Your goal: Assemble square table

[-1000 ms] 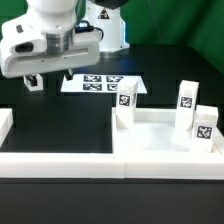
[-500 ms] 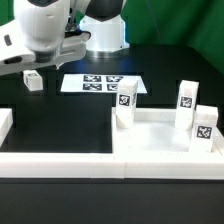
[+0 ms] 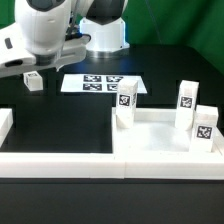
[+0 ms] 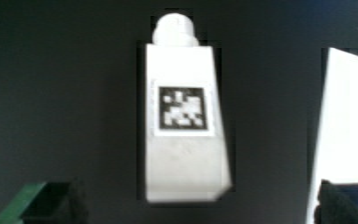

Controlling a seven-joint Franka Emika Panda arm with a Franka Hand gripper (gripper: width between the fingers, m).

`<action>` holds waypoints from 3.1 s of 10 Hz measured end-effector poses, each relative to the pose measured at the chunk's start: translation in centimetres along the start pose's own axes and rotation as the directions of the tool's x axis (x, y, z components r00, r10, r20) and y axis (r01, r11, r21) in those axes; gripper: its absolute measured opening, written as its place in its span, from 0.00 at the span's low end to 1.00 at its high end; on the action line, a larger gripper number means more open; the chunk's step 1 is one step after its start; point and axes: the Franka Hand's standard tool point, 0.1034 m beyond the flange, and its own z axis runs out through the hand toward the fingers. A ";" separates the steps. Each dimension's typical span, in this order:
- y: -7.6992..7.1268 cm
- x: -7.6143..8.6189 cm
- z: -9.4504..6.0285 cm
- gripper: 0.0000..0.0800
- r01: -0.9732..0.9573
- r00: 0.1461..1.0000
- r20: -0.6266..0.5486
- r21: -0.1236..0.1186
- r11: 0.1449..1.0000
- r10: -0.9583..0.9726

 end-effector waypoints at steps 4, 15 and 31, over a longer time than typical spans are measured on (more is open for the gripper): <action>-0.7 -0.2 3.4 0.81 0.006 1.000 0.011 -0.004 1.000 -0.006; -0.7 -0.2 3.3 0.36 0.007 1.000 0.011 -0.005 1.000 -0.006; -3.7 5.1 -22.1 0.36 -0.099 0.900 -0.432 -0.053 0.994 0.067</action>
Offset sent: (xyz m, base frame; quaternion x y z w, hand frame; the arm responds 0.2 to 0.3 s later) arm -0.0216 -0.0062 -0.0141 -0.0032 -0.0200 0.0337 0.9992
